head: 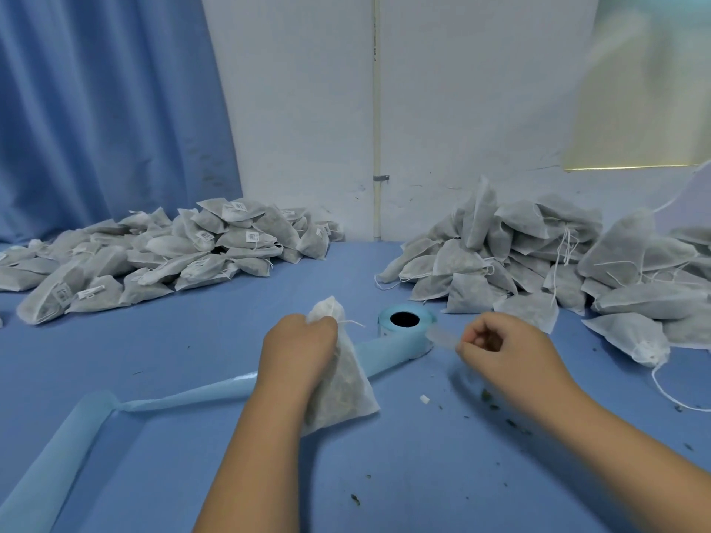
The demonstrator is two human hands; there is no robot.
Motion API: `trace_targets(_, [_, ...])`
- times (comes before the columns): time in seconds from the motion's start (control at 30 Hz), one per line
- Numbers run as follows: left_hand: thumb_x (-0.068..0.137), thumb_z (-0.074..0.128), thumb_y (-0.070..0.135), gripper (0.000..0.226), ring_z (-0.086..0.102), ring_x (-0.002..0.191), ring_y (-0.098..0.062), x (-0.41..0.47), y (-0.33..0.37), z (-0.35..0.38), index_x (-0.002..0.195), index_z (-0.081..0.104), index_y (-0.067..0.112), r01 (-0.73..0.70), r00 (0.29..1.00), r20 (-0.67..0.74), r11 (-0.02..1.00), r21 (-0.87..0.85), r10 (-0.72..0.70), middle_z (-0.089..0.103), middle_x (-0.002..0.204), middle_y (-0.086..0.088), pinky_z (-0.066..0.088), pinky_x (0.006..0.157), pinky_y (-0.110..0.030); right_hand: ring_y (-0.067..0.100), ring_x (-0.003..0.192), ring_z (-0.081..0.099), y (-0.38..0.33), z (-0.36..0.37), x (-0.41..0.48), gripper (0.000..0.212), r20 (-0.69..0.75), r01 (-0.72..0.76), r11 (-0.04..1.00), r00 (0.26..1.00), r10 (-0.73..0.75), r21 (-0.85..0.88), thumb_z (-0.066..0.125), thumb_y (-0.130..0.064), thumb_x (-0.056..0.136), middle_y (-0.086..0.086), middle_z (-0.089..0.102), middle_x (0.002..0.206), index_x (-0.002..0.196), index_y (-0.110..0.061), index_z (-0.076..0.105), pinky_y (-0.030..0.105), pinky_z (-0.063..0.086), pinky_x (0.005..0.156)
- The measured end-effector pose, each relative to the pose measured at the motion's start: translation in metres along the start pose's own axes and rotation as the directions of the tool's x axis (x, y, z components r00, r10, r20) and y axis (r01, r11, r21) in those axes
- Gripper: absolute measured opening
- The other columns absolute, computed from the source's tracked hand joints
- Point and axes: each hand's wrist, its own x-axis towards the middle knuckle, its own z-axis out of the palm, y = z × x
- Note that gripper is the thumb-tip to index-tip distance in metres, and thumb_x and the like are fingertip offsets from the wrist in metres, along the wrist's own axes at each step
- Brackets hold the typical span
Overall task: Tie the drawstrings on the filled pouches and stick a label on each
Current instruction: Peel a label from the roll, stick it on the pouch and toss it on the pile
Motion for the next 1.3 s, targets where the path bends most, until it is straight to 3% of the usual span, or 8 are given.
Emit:
trace_targets(0.13, [0.085, 0.048, 0.021, 0.023, 0.040, 0.058, -0.019, -0.014, 0.017, 0.012, 0.064, 0.041, 0.017, -0.134, 0.990, 0.024, 0.987, -0.094, 0.137, 0.045, 0.064, 0.002, 0.028, 0.051, -0.031, 0.007, 0.057, 0.053, -0.012, -0.020, -0.012, 0.016, 0.082, -0.112, 0.907, 0.993, 0.086, 0.406, 0.071, -0.011, 0.080, -0.005, 0.060, 0.063, 0.068, -0.022, 0.067, 0.020, 0.045, 0.059])
trace_targets(0.33, [0.062, 0.057, 0.033, 0.012, 0.053, 0.060, -0.017, -0.055, 0.037, 0.050, 0.061, 0.060, 0.022, -0.020, 0.877, 0.449, 0.947, -0.321, 0.171, 0.059, 0.062, 0.002, 0.041, 0.062, -0.028, 0.021, 0.069, 0.060, -0.032, -0.044, -0.027, 0.017, 0.397, -0.297, 0.437, 0.904, -0.158, 0.849, 0.065, -0.015, 0.073, 0.010, 0.060, 0.078, 0.087, -0.005, 0.068, 0.027, 0.049, 0.055])
trace_targets(0.5, [0.069, 0.062, 0.034, 0.041, 0.067, 0.084, -0.023, -0.068, 0.033, 0.069, 0.092, 0.069, 0.001, 0.062, 0.778, 0.599, 0.926, -0.371, 0.188, 0.073, 0.096, -0.019, 0.048, 0.076, -0.034, 0.023, 0.073, 0.063, -0.024, -0.043, -0.028, 0.021, 0.396, -0.325, 0.447, 0.915, -0.073, 0.833, 0.069, -0.007, 0.071, 0.016, 0.061, 0.077, 0.089, 0.002, 0.062, 0.028, 0.056, 0.063])
trace_targets(0.7, [0.067, 0.066, 0.019, 0.008, 0.066, 0.069, -0.020, -0.070, 0.033, 0.071, 0.068, 0.074, 0.017, 0.177, 0.685, 0.697, 0.881, -0.439, 0.210, 0.069, 0.076, -0.007, 0.051, 0.067, -0.028, 0.026, 0.085, 0.065, -0.011, -0.048, -0.022, 0.013, 0.274, -0.271, 0.445, 0.960, 0.059, 0.854, 0.053, -0.001, 0.089, 0.009, 0.064, 0.076, 0.084, -0.001, 0.064, 0.038, 0.058, 0.079])
trace_targets(0.9, [0.069, 0.065, 0.008, 0.025, 0.067, 0.082, -0.027, -0.069, 0.034, 0.068, 0.093, 0.072, 0.002, 0.263, 0.620, 0.752, 0.845, -0.465, 0.221, 0.068, 0.091, -0.018, 0.055, 0.076, -0.032, 0.033, 0.092, 0.068, -0.008, -0.045, -0.025, 0.012, 0.180, -0.177, 0.577, 0.982, 0.053, 0.797, 0.059, -0.002, 0.087, 0.009, 0.069, 0.081, 0.081, -0.008, 0.067, 0.040, 0.058, 0.083])
trace_targets(1.0, [0.068, 0.062, 0.003, 0.030, 0.067, 0.082, -0.029, -0.070, 0.035, 0.067, 0.095, 0.070, -0.003, 0.340, 0.591, 0.779, 0.811, -0.476, 0.209, 0.067, 0.094, -0.022, 0.057, 0.073, -0.033, 0.016, 0.081, 0.068, -0.004, -0.046, -0.030, 0.006, 0.056, 0.021, 0.751, 0.996, -0.077, 0.660, 0.073, -0.016, 0.078, -0.001, 0.069, 0.079, 0.076, -0.020, 0.069, 0.030, 0.056, 0.078])
trace_targets(1.1, [0.066, 0.061, 0.001, 0.028, 0.069, 0.077, -0.029, -0.071, 0.036, 0.067, 0.093, 0.069, -0.003, 0.407, 0.575, 0.798, 0.783, -0.471, 0.181, 0.068, 0.089, -0.021, 0.058, 0.068, -0.032, 0.006, 0.084, 0.065, 0.009, -0.049, -0.035, 0.023, -0.075, 0.333, 0.886, 0.942, -0.327, 0.323, 0.065, -0.001, 0.079, -0.012, 0.066, 0.086, 0.082, -0.023, 0.068, 0.014, 0.049, 0.076])
trace_targets(1.3, [0.068, 0.062, 0.002, 0.037, 0.067, 0.087, -0.031, -0.074, 0.038, 0.071, 0.104, 0.067, -0.004, 0.504, 0.563, 0.819, 0.741, -0.444, 0.108, 0.065, 0.097, -0.022, 0.055, 0.084, -0.040, 0.007, 0.081, 0.056, 0.021, -0.056, -0.035, 0.013, -0.071, 0.570, 0.815, 0.813, -0.577, -0.103, 0.063, -0.007, 0.078, -0.007, 0.060, 0.088, 0.087, -0.014, 0.070, 0.024, 0.046, 0.070])
